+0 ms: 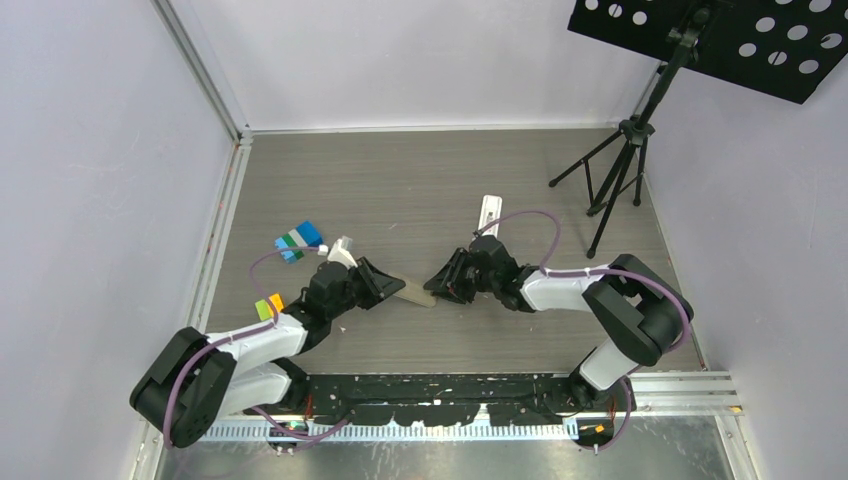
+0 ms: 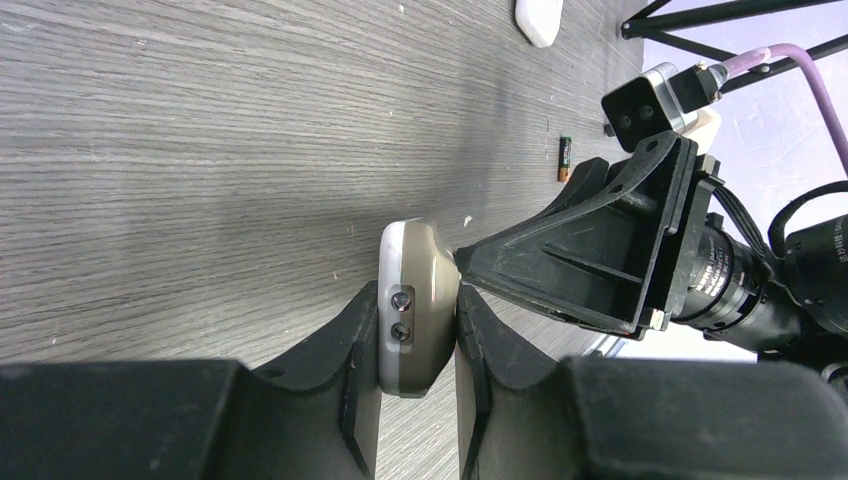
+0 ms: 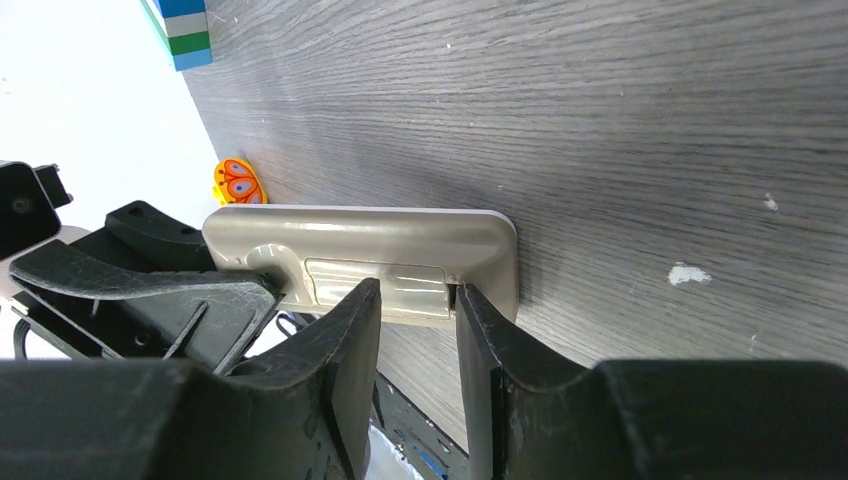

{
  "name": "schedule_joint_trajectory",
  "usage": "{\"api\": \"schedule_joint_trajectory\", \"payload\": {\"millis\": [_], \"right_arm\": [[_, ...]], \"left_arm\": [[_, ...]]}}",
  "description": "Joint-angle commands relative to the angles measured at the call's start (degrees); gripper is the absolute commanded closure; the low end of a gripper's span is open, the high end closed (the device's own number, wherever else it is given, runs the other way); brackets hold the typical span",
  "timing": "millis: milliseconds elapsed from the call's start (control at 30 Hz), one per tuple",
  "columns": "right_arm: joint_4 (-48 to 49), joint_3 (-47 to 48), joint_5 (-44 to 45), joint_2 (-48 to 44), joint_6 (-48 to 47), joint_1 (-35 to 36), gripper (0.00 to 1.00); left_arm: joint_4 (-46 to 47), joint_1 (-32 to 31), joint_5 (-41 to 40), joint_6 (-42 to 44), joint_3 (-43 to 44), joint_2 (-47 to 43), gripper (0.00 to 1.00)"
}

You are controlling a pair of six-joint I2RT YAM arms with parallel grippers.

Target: Load the batteries into the remote control

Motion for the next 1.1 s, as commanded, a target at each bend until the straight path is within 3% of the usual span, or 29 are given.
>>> {"api": "schedule_joint_trajectory", "payload": {"millis": [0,267,900,1067], "right_arm": [[4.37,-2.22,-1.36,1.62,2.16,0.21,0.6],[11.04,-3.71,-5.14,3.85,3.65,-0.89,0.57],[45.74,-5.28,-11.53,8.47,5.8,-1.04,0.59],[37.35,-5.86,-8.99,5.19,3.54,-2.01,0.62]], "left_arm": [[-6.21,-0.79,0.05,2.65,-0.25,0.86,1.0],[-10.0,-0.82,0.44,3.99,0.49,-0.76,1.0],[-11.21,-0.88,4.67,7.43,2.97,6.66,1.0],[-16.42,-0.86,1.53,9.26,4.3,3.87,1.0]]}}
